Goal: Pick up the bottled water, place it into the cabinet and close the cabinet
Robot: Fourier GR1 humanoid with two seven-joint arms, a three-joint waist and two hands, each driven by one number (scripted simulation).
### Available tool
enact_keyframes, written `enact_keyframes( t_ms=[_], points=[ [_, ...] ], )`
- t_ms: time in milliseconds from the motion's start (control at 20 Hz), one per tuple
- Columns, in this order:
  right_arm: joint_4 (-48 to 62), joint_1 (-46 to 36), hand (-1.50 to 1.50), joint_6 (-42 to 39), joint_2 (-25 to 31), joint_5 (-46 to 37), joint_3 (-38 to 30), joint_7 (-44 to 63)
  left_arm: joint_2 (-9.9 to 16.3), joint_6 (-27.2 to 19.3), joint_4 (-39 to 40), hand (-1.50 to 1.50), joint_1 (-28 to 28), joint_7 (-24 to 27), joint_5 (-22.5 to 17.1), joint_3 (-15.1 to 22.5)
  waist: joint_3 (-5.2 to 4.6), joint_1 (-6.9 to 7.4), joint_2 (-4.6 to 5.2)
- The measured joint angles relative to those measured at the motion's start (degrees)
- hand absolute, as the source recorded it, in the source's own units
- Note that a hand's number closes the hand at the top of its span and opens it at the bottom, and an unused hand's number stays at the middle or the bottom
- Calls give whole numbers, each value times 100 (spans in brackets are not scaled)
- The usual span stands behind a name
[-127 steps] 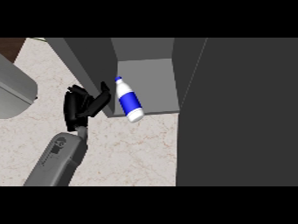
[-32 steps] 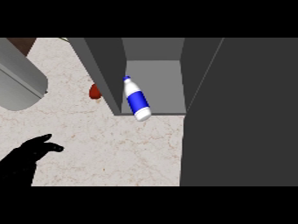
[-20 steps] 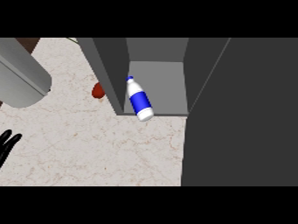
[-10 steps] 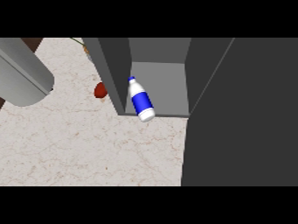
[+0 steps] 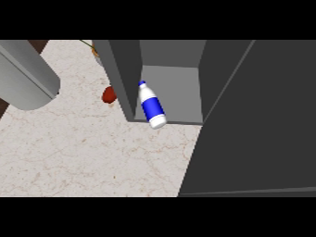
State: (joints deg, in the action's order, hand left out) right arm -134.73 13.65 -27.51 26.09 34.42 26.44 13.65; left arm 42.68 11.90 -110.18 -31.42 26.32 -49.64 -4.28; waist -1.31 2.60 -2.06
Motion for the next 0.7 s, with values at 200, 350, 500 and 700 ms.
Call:
enact_keyframes(
  t_ms=[200, 350, 500, 700],
  points=[
    [55, -568, 150, 461, -240, -79, 308, 420, 99, 205, 23, -150, -105, 29, -126, -193, 4, 69, 14],
    [127, -1051, 150, 730, -462, -196, 514, 718, 159, 334, 65, -150, -140, 36, -228, -319, 7, 125, 40],
    [178, -1467, 150, 956, -702, -364, 683, 980, 221, 481, 136, -150, -193, 48, -290, -426, 10, 158, 54],
    [215, -1889, 150, 1223, -1032, -658, 829, 1342, 260, 660, 167, -150, -279, 85, -385, -560, 20, 222, 80]
  ],
)
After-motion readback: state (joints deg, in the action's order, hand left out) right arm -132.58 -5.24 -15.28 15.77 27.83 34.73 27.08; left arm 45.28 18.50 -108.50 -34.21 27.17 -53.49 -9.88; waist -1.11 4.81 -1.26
